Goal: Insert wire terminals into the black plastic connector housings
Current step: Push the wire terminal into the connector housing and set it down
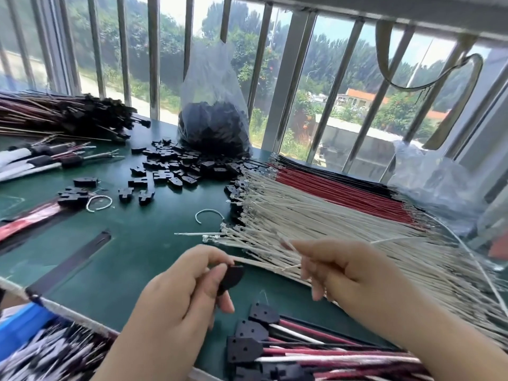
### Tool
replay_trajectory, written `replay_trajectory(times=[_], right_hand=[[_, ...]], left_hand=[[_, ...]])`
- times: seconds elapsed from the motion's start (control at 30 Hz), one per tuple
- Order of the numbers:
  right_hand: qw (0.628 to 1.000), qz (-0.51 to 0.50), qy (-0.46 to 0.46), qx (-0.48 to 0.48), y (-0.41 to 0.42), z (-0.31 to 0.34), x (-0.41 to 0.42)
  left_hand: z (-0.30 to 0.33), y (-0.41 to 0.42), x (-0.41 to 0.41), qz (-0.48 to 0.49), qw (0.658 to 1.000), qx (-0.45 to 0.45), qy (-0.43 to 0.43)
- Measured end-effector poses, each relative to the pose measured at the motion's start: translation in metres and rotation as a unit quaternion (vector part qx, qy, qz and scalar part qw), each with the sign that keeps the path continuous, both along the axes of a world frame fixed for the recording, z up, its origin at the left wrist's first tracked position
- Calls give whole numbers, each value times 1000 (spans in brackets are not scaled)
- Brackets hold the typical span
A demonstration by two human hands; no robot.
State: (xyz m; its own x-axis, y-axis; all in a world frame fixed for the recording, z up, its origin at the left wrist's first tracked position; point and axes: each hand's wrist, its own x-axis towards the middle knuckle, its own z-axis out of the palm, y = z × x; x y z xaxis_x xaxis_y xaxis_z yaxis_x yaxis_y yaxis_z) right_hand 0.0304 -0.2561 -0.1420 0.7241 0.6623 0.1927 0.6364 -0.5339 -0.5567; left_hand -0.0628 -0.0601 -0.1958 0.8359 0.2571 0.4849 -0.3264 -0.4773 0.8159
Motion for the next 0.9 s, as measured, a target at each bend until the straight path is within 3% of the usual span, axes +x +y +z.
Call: replay_trajectory(times=[0.27,0.37,0.7,0.8,0.9], right_hand=[[988,3,4,152,2,10,-8],[989,-13,-6,149,0,14,-8],[996,-5,-30,88,0,13,-11],[996,4,-37,80,-1,14,-9],[997,15,-55,57,1,14,-8]], left_hand=[[15,-17,20,-74,974,-212,8],[15,-22,22,-109,958,-263,31],[8,-18,23,-166,944,-282,49],[7,-14,25,-171,925,-331,74],[10,-12,26,-189,927,-310,93]])
